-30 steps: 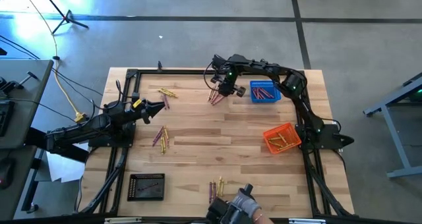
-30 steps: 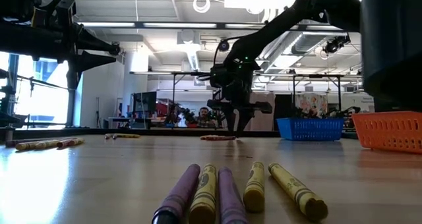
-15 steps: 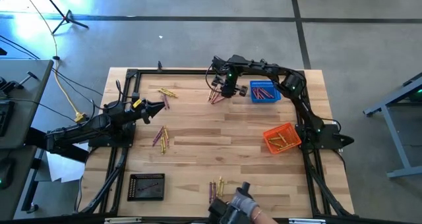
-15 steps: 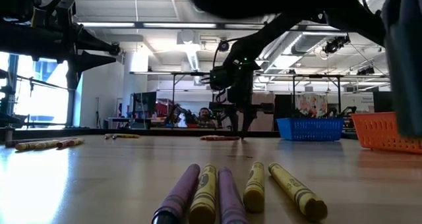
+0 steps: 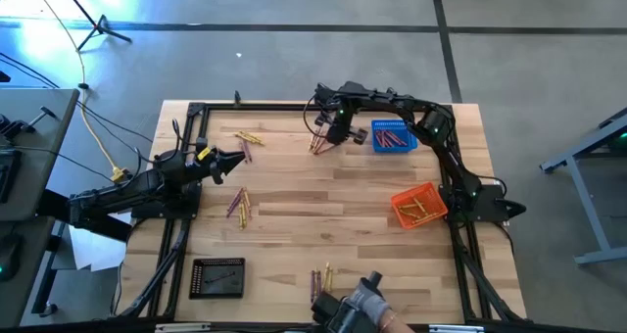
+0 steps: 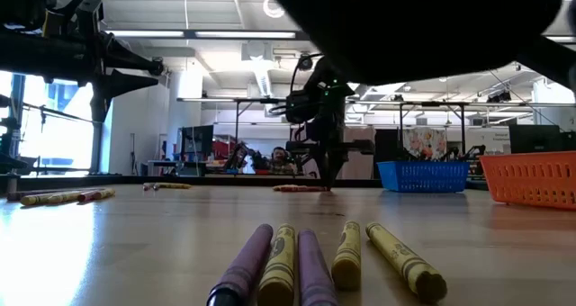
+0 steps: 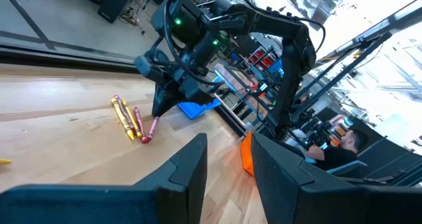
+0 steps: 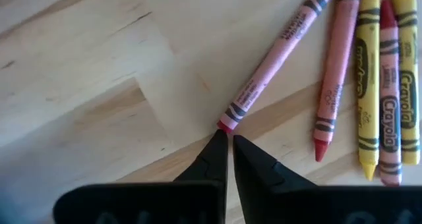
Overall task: Sort crayons
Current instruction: Put the red crayon into the blue basket
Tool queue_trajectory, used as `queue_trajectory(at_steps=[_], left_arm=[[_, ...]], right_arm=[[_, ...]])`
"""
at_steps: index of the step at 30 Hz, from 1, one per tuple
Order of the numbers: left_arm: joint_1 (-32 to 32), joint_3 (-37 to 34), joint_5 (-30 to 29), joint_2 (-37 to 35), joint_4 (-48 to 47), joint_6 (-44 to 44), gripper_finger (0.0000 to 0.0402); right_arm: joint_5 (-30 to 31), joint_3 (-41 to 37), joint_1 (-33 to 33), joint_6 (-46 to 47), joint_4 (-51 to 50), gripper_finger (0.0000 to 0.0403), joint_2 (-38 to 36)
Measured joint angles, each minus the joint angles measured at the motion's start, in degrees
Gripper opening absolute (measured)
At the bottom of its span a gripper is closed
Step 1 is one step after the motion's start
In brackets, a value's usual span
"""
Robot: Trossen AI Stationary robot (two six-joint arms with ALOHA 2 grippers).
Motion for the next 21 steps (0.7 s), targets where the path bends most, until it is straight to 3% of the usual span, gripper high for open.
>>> queue_trajectory(at_steps=[6, 14, 21], left_arm=[[0.0, 0.0, 0.0, 0.0, 0.0, 0.0, 0.0106], [0.0, 0.0, 0.0, 0.0, 0.0, 0.0, 0.0106], [0.0, 0.0, 0.0, 0.0, 0.0, 0.0, 0.0106]], right_arm=[[1.9, -0.2, 0.0, 10.7, 0.5, 0.0027, -1.0], [8.8, -0.2, 0.4, 35.3, 0.8, 0.0032, -1.7], [7.9, -0.2, 2.4, 40.8, 1.7, 0.0032, -1.8]])
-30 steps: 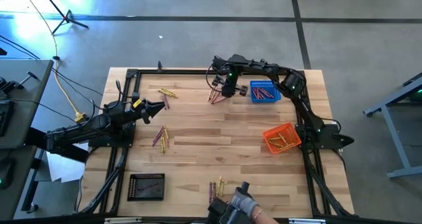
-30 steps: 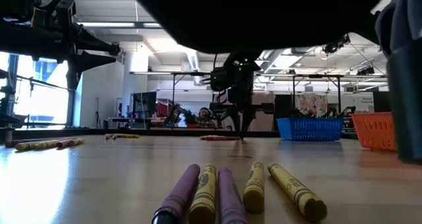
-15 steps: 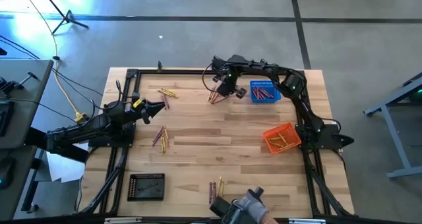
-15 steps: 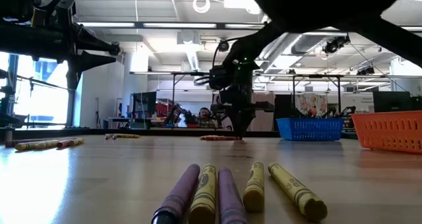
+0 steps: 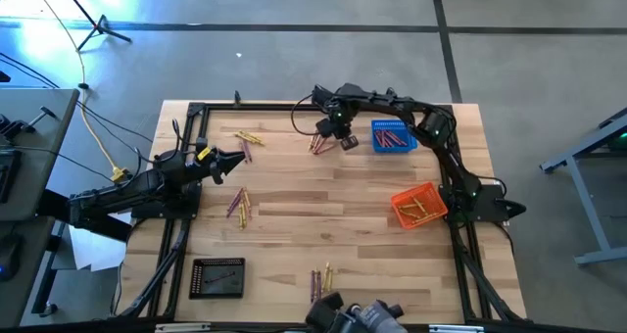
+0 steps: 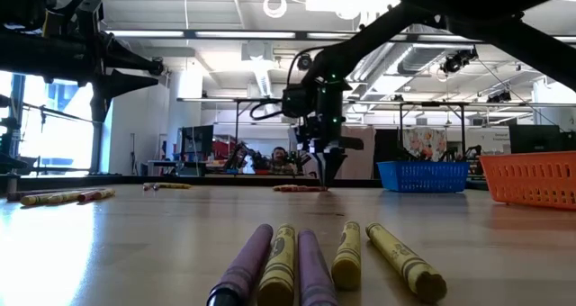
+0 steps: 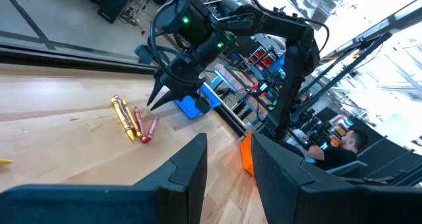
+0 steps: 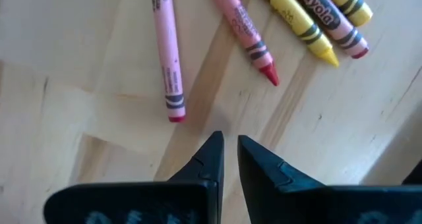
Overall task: Sort crayons
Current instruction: Put the red crayon into the blue basket
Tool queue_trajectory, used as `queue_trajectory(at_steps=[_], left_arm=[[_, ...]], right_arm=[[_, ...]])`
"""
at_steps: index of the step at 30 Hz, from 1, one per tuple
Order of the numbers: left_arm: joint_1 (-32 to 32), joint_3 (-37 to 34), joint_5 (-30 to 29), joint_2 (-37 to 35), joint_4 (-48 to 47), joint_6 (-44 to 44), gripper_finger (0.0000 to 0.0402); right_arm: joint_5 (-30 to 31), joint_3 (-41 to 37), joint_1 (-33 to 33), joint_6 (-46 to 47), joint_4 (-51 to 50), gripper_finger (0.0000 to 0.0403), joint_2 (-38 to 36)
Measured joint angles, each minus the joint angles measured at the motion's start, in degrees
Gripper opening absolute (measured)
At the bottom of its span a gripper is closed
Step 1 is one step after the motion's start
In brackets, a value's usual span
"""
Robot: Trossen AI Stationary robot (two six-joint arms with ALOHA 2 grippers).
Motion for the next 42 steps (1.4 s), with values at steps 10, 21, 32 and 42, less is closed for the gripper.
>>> queue_trajectory(at_steps=[10, 21, 32, 42], left_arm=[[0.0, 0.0, 0.0, 0.0, 0.0, 0.0, 0.0106], [0.0, 0.0, 0.0, 0.0, 0.0, 0.0, 0.0106], [0.0, 0.0, 0.0, 0.0, 0.0, 0.0, 0.0106], [0.0, 0.0, -0.1, 0.0, 0.0, 0.0, 0.0106]], right_arm=[[-0.3, 0.0, 0.9, 6.3, -0.7, 0.0032, -0.8], [-3.7, 0.1, 3.7, 11.0, -1.5, 0.0040, -3.8], [-4.5, 0.0, 5.5, 11.5, 2.8, 0.0109, -2.4], [-6.9, 0.0, 5.5, 15.0, 3.8, 0.0118, -0.6]])
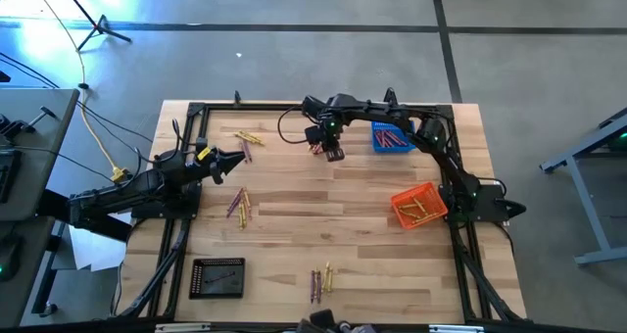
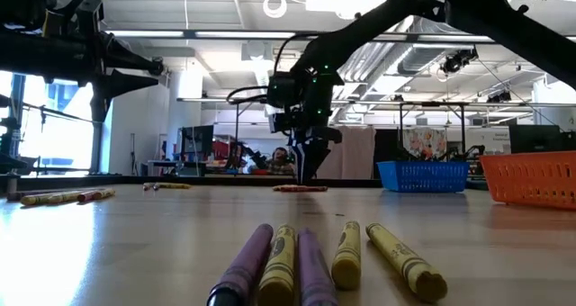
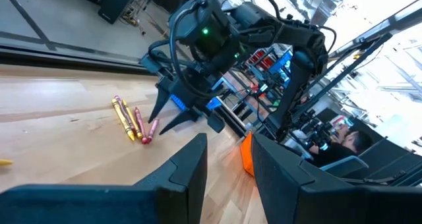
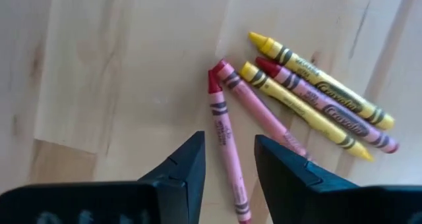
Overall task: Sort crayons
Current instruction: Put the red crayon into the blue basket
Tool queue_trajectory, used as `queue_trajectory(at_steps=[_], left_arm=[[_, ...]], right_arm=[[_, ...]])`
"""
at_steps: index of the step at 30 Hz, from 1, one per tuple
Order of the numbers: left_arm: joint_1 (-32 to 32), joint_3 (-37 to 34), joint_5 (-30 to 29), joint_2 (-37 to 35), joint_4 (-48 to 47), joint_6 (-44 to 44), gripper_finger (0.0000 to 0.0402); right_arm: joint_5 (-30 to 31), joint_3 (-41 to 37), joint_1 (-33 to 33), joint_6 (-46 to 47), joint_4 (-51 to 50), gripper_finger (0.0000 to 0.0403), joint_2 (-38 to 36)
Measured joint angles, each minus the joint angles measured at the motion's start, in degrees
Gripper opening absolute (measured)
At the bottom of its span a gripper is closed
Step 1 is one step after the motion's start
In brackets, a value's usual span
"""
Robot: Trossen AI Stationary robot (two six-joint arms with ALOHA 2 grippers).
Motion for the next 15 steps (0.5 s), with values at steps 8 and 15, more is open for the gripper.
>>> queue_trajectory(at_steps=[8, 15], left_arm=[[0.0, 0.0, 0.1, 0.0, 0.0, 0.0, 0.0106], [0.0, 0.0, 0.1, 0.0, 0.0, 0.0, 0.0106]], right_arm=[[-2.2, 0.0, -0.1, 2.0, -1.4, 0.0117, 0.0], [-2.3, 0.0, -1.2, -1.6, -3.0, 0.0117, 0.0]])
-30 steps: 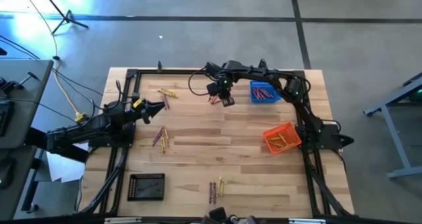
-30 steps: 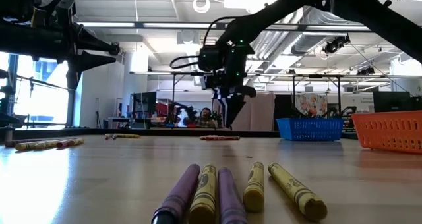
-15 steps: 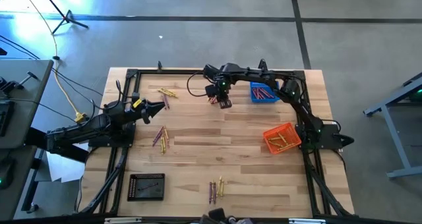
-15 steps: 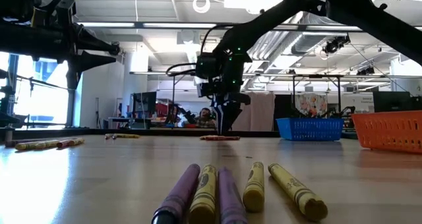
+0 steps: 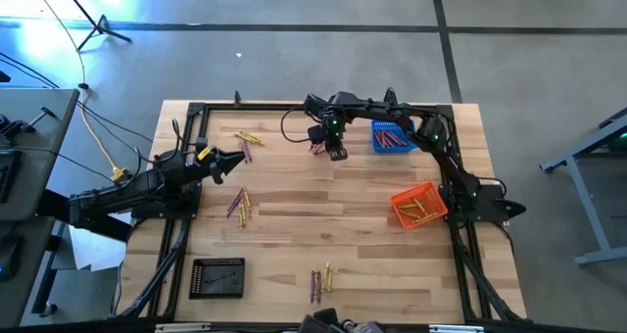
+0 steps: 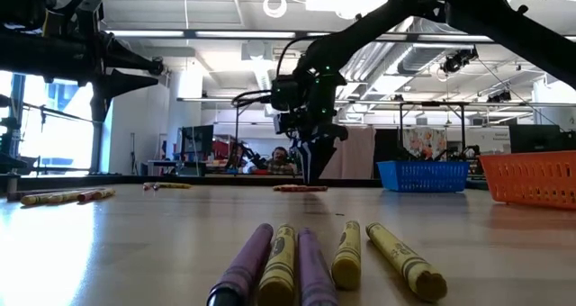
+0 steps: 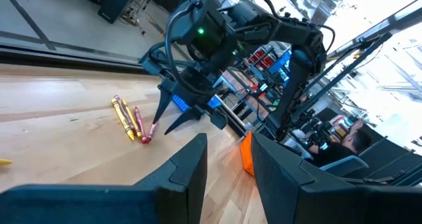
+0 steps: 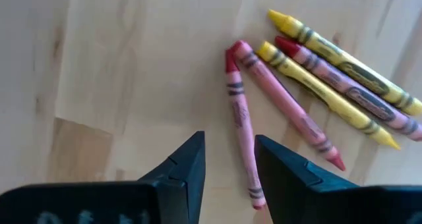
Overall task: Sort crayons
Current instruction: Put the red crayon into the blue basket
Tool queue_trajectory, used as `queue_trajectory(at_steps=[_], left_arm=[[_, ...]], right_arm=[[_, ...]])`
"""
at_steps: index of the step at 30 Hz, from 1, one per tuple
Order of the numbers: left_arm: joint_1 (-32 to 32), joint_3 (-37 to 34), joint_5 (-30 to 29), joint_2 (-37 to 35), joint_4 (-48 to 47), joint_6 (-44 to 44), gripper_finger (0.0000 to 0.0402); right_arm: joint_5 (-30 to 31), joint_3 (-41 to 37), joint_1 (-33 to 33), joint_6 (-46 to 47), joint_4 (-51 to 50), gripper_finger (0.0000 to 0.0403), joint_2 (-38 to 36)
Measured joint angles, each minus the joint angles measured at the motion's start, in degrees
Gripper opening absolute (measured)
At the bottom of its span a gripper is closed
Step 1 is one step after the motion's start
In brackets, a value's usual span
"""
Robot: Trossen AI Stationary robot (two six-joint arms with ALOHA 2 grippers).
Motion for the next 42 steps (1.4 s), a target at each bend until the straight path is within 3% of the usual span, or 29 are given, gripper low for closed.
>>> queue_trajectory(at_steps=[35, 42], left_arm=[[0.0, 0.0, 0.0, 0.0, 0.0, 0.0, 0.0106], [0.0, 0.0, 0.0, 0.0, 0.0, 0.0, 0.0106]], right_arm=[[1.1, 0.0, -2.2, -34.4, -3.0, 0.0117, 0.1], [2.3, 0.0, -2.2, -33.2, -2.9, 0.0117, 0.1]])
